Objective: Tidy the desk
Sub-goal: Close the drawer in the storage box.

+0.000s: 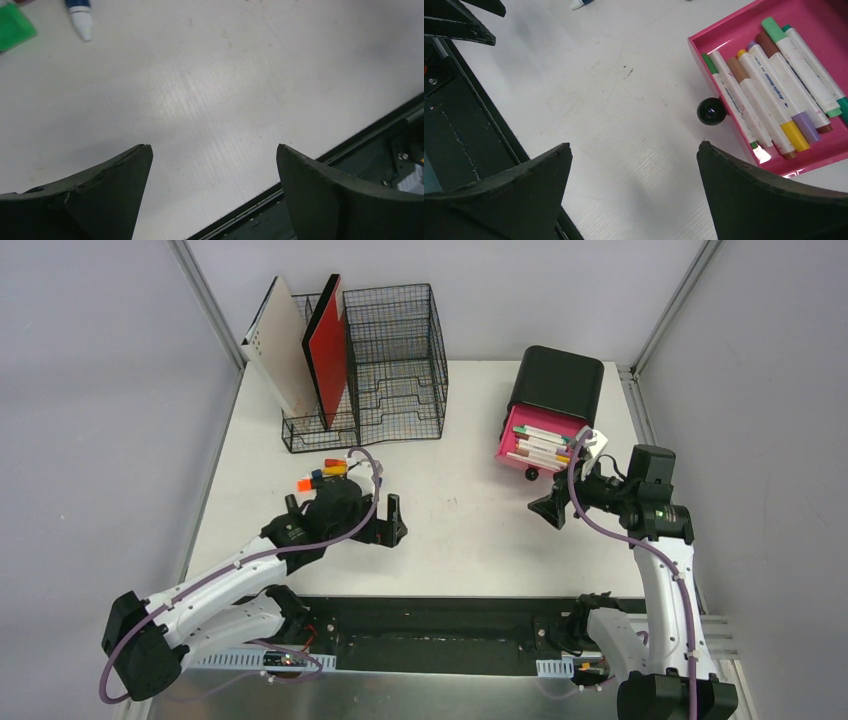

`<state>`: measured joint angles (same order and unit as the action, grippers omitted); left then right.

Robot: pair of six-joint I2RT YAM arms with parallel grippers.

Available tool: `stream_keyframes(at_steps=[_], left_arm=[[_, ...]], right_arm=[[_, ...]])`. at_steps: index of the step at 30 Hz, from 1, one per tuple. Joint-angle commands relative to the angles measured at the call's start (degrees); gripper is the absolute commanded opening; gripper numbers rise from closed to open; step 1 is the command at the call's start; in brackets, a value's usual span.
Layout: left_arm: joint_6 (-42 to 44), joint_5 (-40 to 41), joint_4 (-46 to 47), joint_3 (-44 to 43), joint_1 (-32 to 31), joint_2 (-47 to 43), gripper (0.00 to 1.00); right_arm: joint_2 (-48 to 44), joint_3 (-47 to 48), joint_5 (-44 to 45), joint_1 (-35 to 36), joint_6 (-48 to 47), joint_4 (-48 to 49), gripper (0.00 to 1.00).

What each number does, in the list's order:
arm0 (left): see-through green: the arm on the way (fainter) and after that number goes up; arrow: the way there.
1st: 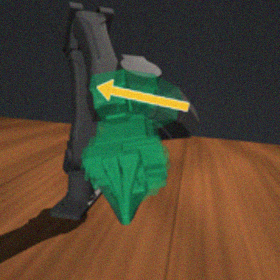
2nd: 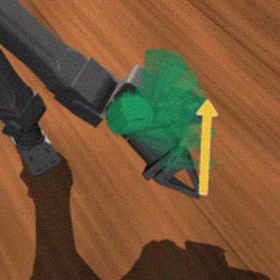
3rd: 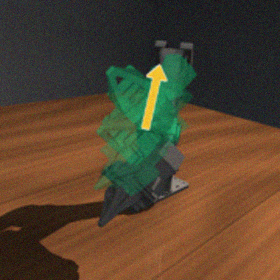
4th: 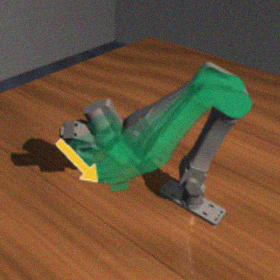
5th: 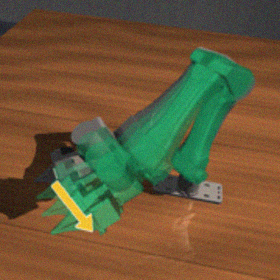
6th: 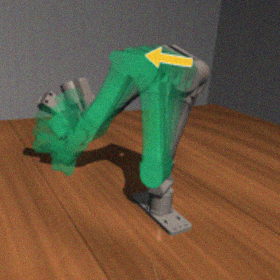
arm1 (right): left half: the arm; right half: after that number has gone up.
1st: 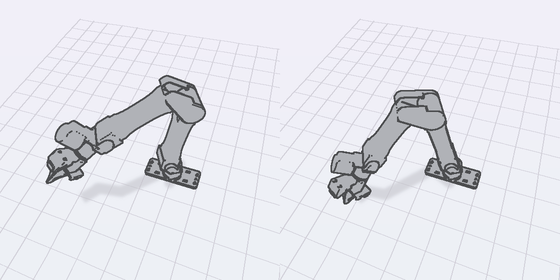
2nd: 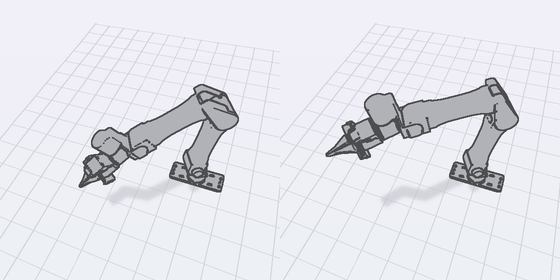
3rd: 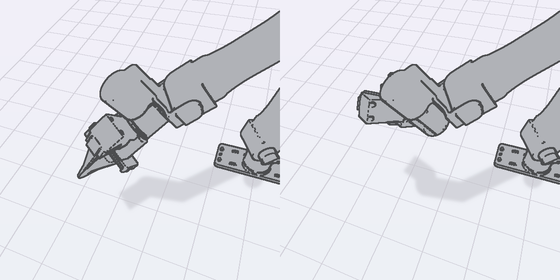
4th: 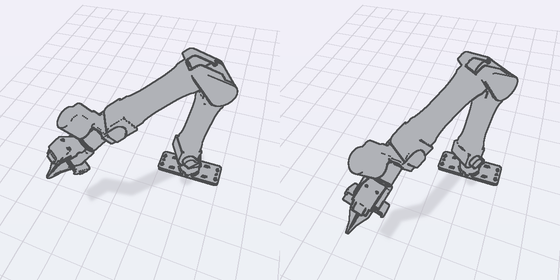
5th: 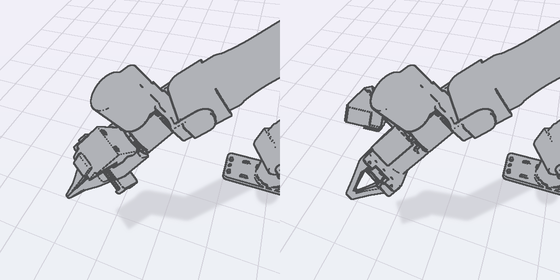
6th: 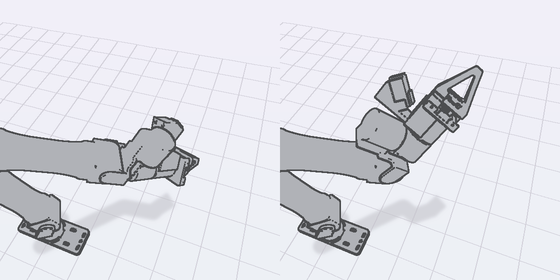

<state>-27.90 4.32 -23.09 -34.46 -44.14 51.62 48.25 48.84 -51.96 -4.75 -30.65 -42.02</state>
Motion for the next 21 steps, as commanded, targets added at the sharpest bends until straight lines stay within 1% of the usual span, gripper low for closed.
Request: stream_keyframes(at_steps=[1,4,5,7,8,9,11,13,15,17,19,21], left_arm=[[2.94,-9.87,5.96,0.03,0.55,-4.39,0.99],[3.97,-12.71,6.76,0.19,0.55,-5.9,0.99],[4.88,-15.85,8.65,0.64,0.59,-6.14,0.99],[5.18,-25.46,17.85,3.93,0.48,-6.03,0.99],[4.34,-30.05,25.17,6.37,0.46,-5.45,0.99],[3.33,-32.89,32.12,8.37,0.46,-4.56,0.99],[2.03,-35.4,42.8,10.75,0.21,-1.07,0.99],[3.05,-35.69,48.58,10.78,-0.83,2.14,0.99],[6.1,-35.69,49.95,8.54,-2.67,5.31,0.99],[10.52,-34.25,46.82,4.37,-4.7,8.11,0.99],[15.99,-30.38,39.78,-0.82,-6.82,10.88,0.99],[19.6,-26.92,35.04,-5.76,-8.47,13.81,0.99]], right_arm=[[-0.67,0.65,-2.55,-0.26,0.42,2.13,0.99],[-1.01,0.98,-2.39,-0.26,0.22,1.52,0.99],[-1.4,1.22,-1.94,-0.26,0.06,1.16,0.99],[-1.69,2.1,-1.01,-0.26,-0.33,0.11,0.99],[-1.75,2.47,-0.77,-0.26,-0.62,-0.47,0.99],[-1.61,2.83,-0.68,-0.26,-0.9,-1.43,0.99],[-1.16,3.13,-1.16,-0.46,-1.28,-2.19,0.99],[-0.55,3.26,-2.35,-0.96,-1.38,-2.82,0.99],[0.09,3.56,-3.13,-1.35,-2.18,-3.7,0.99],[0.43,3.98,-2.48,-1.44,-3.3,-4.64,0.99],[1.14,4.89,-1.77,-1.91,-4.48,-6.34,0.99],[3.88,7.34,-1.81,-2.47,-6.15,-9.81,0.99]])
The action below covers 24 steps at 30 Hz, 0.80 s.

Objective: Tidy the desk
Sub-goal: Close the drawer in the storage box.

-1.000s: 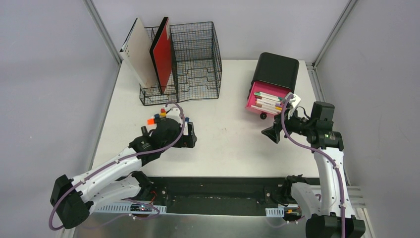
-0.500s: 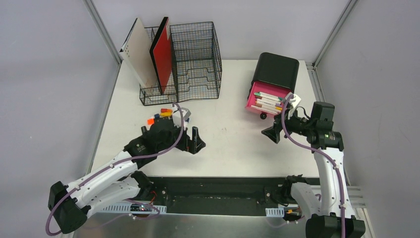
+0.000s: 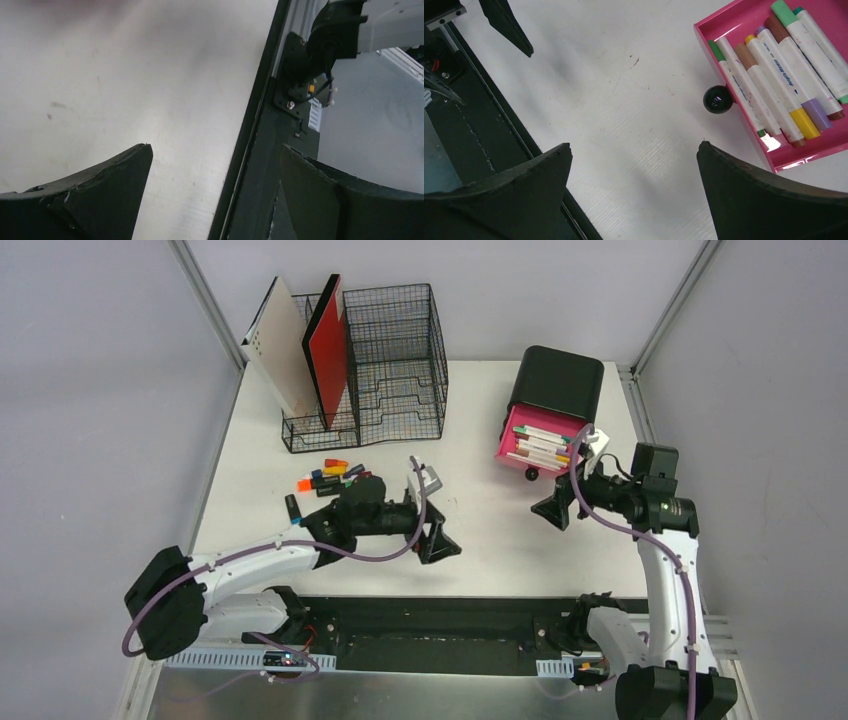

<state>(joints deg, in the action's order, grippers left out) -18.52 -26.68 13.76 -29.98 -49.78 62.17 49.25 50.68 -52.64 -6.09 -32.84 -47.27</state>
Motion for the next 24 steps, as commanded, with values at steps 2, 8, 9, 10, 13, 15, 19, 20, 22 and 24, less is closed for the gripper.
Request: stream_keyframes(at_steps=[2,8,9,10,13,15,19,20,22,24], left_arm=[[11.99,5.51,-3.32,-13.43,-3.53,6.05,0.99],[14.37,9.09,0.56,-17.23,-3.51,14.42,0.99],[15.17,9.82,0.26,-18.73,-3.53,15.74,0.99],[15.8,10.56,0.08,-20.47,-3.5,17.21,0.99],[17.69,11.24,0.08,-26.26,-2.83,21.16,0.99],[17.69,10.11,-0.92,-31.36,-1.78,23.5,0.99],[16.86,6.71,-1.92,-39.9,0.03,27.18,0.99],[16.95,6.32,-1.98,-41.09,0.13,27.82,0.99],[17.11,5.6,-2.02,-41.59,0.14,28.38,0.98],[16.76,5.79,-0.5,-38.84,0.14,28.09,0.98]], right_arm=[[5.23,7.16,-1.27,-1.44,-5.28,-7.42,0.99],[9.57,8.13,-1.0,-2.38,-9.17,-10.95,0.98],[10.29,8.42,-1.18,-2.6,-10.58,-11.72,0.97],[11.11,8.66,-1.7,-2.86,-11.42,-12.26,0.97],[13.4,9.68,-3.27,-3.1,-14.4,-14.56,0.94],[14.05,10.72,-3.51,-3.14,-14.74,-14.7,0.93],[15.11,13.98,-1.97,-3.13,-17.22,-15.48,0.9],[15.47,14.42,-1.37,-3.14,-18.57,-15.76,0.88],[16.11,14.62,-0.24,-3.01,-21.73,-16.12,0.84],[17.01,14.68,0.52,-2.61,-25.13,-16.67,0.79]])
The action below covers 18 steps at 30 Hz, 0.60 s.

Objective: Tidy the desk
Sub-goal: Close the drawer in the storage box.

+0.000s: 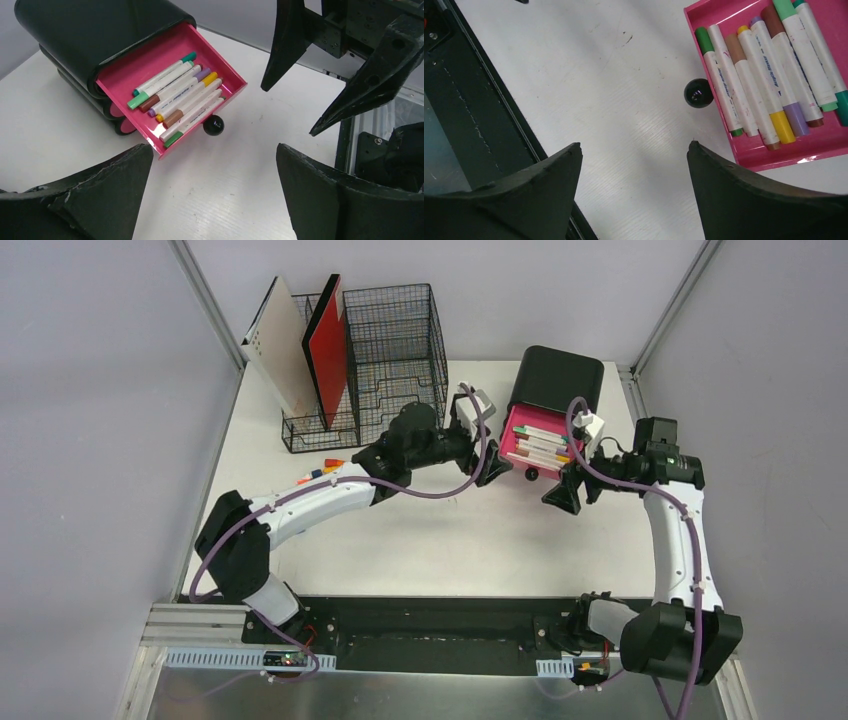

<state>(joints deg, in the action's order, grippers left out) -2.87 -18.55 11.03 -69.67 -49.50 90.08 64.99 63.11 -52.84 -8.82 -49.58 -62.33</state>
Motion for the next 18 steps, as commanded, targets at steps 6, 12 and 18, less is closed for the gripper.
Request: stream_keyframes(at_steps=[6,12,18], left_arm=[[-0.3,-0.06,6.59,8.47,-0.08,-3.1,0.98],[0.66,1.89,9.06,11.86,-0.05,-3.76,0.95],[1.37,5.94,9.84,12.62,-0.03,-2.57,0.95]], right_arm=[[4.4,2.58,1.64,4.43,-15.37,-1.02,0.47],[7.66,3.57,6.34,12.88,-18.08,-0.95,0.11],[8.84,0.19,16.35,18.4,-15.58,7.07,0.04]])
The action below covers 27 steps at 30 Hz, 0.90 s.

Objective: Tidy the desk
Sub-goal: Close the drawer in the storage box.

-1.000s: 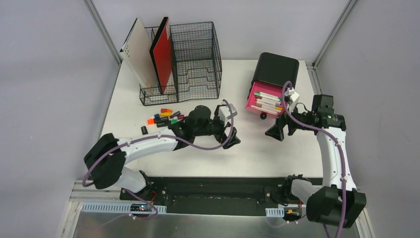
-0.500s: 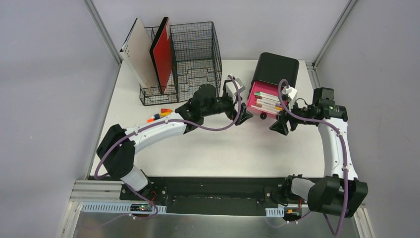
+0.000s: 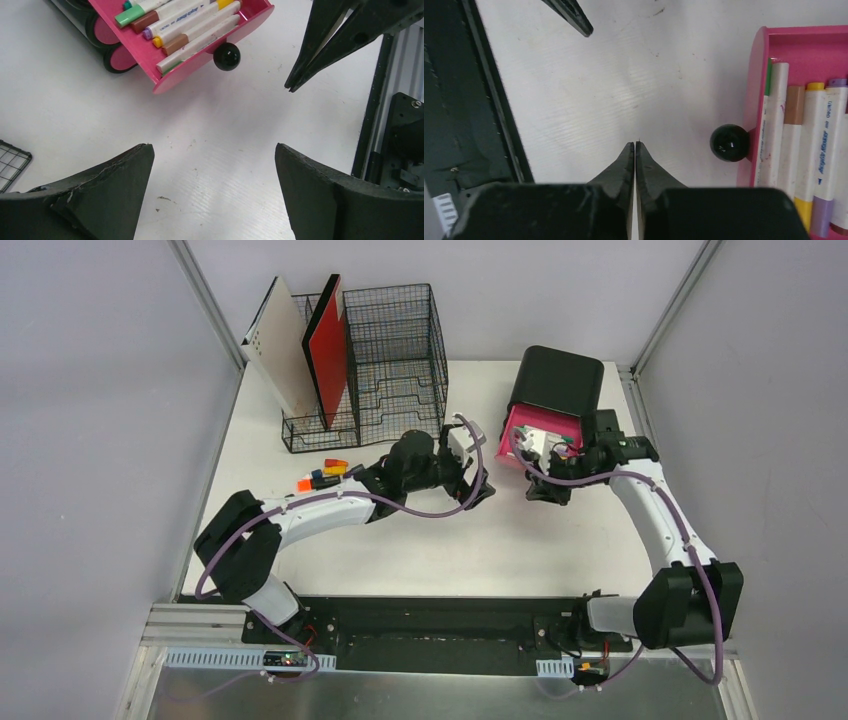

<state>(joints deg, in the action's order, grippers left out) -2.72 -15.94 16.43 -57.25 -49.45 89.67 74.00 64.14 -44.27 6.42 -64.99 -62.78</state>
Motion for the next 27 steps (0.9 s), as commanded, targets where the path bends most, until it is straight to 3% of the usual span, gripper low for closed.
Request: stream_keyframes(at_steps=[1,4,8,19,27], left_arm=[[1.08,3.71,4.87,0.35,-0.06,-1.89,0.95],[0.65,4.71,5.94,0.71,-0.07,-1.18,0.95],[0.37,6.79,7.49,1.37,-0.12,-0.32,0.95],[-0.66,8.9,11.75,3.11,0.22,1.2,0.95],[-1.45,9.23,13.07,3.68,0.52,1.55,0.95]], right_arm=[[-0.1,-1.88,11.64,4.49,1.05,10.15,0.03],[0.91,-3.88,20.48,7.53,2.95,16.31,0.03],[2.93,-5.25,25.55,8.71,3.33,20.45,0.03],[1.24,-16.61,36.72,8.78,2.68,38.87,0.07],[0.79,-13.97,40.54,8.79,6.5,44.42,0.17]])
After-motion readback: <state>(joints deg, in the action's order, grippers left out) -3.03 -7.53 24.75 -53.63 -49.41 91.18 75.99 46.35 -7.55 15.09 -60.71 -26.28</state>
